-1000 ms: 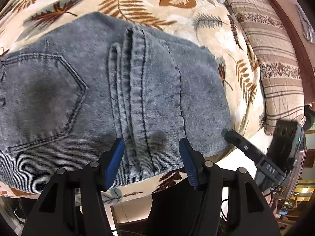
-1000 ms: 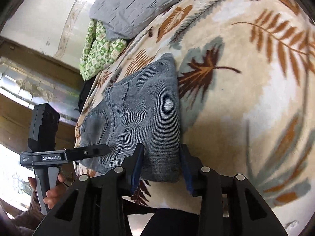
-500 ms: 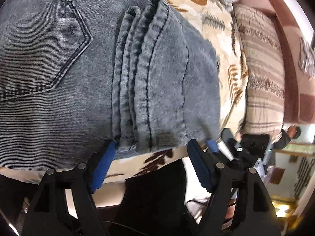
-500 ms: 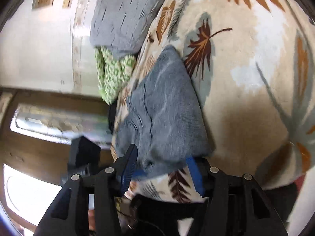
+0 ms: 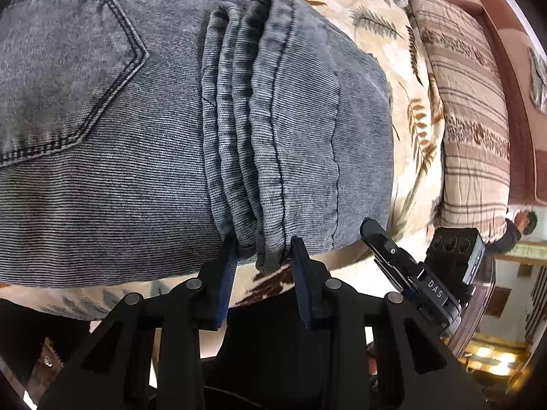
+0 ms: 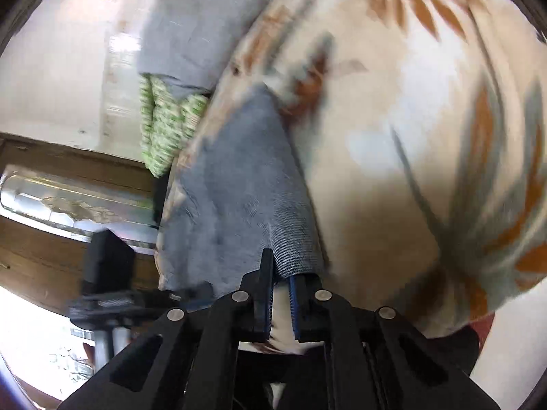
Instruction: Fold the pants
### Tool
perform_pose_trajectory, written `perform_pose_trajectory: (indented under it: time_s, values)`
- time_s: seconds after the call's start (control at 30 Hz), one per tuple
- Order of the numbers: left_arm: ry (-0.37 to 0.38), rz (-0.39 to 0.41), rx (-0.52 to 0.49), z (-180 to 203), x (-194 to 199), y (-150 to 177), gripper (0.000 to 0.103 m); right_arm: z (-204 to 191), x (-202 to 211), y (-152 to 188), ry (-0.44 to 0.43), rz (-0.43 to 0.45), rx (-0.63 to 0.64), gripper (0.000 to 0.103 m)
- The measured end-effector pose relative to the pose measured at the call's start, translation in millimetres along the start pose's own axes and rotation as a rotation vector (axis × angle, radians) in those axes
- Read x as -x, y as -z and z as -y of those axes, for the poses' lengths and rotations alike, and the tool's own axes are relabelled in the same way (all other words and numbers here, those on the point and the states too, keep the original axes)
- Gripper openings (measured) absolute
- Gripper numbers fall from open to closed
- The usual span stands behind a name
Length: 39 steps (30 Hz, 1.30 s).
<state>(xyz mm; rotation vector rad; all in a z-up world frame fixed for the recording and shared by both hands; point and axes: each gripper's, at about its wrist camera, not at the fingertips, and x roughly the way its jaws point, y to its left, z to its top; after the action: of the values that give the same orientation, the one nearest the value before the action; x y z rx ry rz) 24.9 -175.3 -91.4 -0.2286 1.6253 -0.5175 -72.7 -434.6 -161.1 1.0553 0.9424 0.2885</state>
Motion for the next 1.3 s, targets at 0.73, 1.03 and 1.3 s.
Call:
perform_pose_trajectory:
  time_s: [0.73, 1.03, 1.3]
  values:
    - [-0.175, 0.167, -0.135, 37.3, 14.6, -102.5, 0.050, -54.8, -53.1, -123.3, 0.186, 0.024, 0.245, 0.024]
    - [-0.252, 0.187, -0.183, 40.6, 3.4, -97.4, 0.051, -70.2, -47.4, -115.6, 0.303, 0.050, 0.413, 0.023]
    - [-0.232, 0.191, -0.205, 39.6, 10.2, -52.5, 0.053, -85.1, -12.3, -56.6, 0.207, 0.029, 0.460, 0.023]
